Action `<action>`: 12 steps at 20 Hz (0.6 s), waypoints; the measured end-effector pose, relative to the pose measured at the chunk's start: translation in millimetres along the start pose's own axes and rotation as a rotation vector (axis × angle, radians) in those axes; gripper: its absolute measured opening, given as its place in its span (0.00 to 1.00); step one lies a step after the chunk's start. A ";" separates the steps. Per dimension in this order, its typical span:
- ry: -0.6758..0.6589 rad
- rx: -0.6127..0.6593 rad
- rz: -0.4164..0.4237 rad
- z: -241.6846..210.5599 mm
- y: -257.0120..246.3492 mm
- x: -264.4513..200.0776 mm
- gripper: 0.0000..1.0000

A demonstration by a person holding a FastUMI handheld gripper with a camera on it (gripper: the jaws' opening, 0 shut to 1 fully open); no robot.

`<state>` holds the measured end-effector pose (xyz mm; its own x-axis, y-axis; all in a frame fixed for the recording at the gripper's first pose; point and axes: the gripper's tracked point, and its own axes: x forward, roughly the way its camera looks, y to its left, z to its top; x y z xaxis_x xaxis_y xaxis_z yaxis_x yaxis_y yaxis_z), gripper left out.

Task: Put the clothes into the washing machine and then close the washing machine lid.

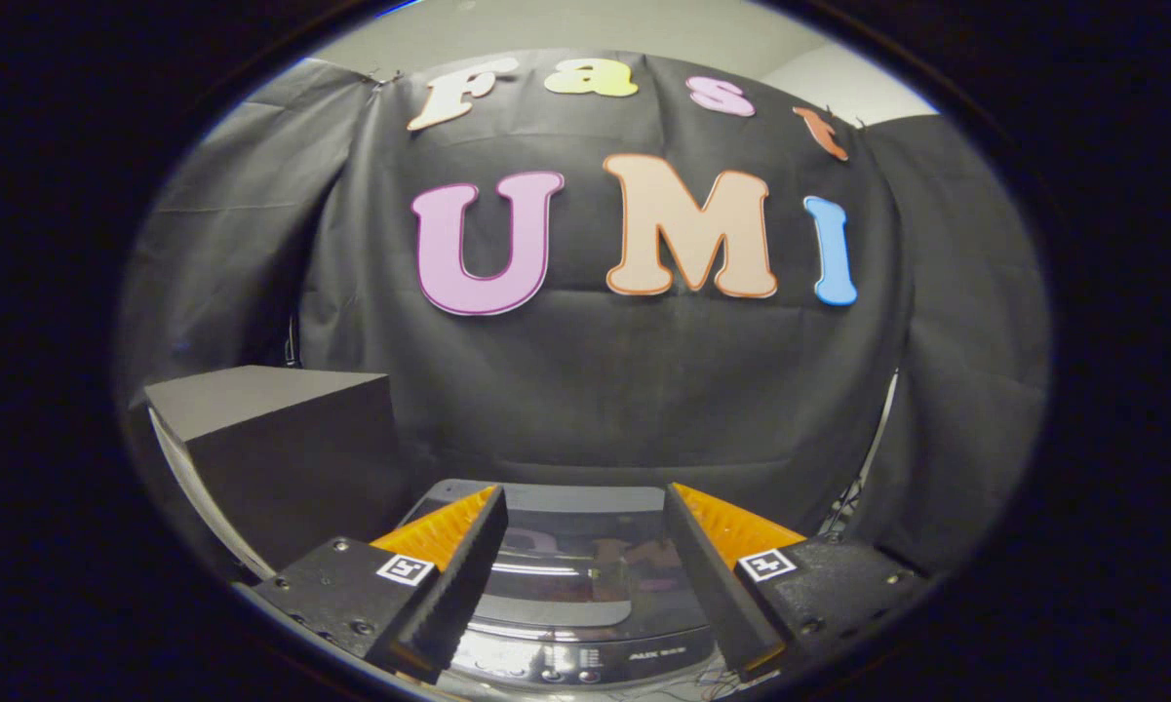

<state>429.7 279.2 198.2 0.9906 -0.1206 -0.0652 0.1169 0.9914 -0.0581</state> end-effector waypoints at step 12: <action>-0.138 -0.003 0.005 3.4 -11.4 -14.5 0.97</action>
<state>414.2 269.8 203.2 0.9916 -0.1075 0.0717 0.1120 0.9918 -0.0615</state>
